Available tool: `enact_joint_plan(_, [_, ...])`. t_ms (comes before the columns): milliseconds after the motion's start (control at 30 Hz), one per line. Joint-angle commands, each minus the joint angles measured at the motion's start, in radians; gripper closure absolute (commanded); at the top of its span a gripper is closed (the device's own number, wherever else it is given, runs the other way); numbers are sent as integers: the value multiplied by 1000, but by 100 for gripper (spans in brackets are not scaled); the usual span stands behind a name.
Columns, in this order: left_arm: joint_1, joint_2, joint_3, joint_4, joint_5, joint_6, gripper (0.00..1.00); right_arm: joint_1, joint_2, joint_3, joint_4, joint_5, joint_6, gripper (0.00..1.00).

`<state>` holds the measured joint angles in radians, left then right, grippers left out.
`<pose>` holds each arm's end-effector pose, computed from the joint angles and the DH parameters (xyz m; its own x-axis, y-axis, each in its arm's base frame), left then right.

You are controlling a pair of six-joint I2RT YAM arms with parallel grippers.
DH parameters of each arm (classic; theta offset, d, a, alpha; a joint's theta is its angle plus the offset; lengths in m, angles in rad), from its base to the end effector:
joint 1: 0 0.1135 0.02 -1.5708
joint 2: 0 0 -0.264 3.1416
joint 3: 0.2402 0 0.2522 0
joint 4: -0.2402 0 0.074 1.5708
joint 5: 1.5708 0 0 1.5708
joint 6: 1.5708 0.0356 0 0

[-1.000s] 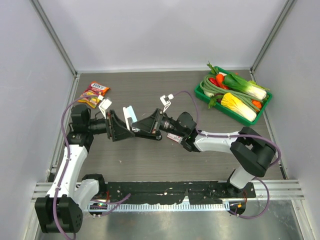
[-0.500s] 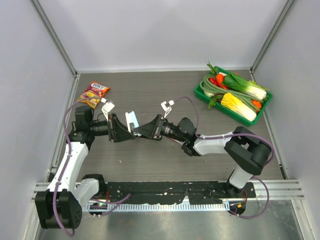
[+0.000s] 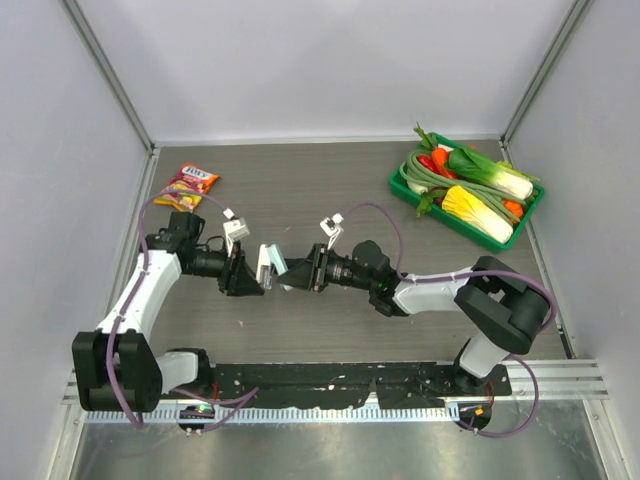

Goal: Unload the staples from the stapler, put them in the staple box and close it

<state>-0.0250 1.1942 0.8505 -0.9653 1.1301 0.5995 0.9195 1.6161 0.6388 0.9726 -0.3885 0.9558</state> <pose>0.1960 -0.0371 0.2468 -0.6592 0.2572 -0.7066 0.7469 0.3336 -0.5753 0.1867 0.2672 0.2072 -0.7904 0.2100 -0.5755 -0.5548 0.1529 0.8178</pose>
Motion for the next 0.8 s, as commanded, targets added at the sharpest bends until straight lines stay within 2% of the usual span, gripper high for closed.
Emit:
enact_joint_plan(0, [0,-1,35,-41,-90,200,100,-1,-45,-10,-75,-38,-48,99])
enact_joint_plan(100, [-9,-21,16,-4,-111,198,100,-2,-38,-11,-90,-41,-52,99])
enact_joint_plan(233, [-58,-57,-40,92,-214,177,100,-2,-22,-1,-109,-52,-71,99])
enact_joint_plan(367, [-105,-97,-85,184,-305,161,100,-4,-28,27,-196,-76,-126,99])
enact_joint_plan(467, [-110,-85,-84,214,-355,160,100,-5,-28,55,-270,-99,-175,99])
enact_joint_plan(767, [-125,-97,-87,299,-484,128,100,-8,-4,65,-287,-125,-200,99])
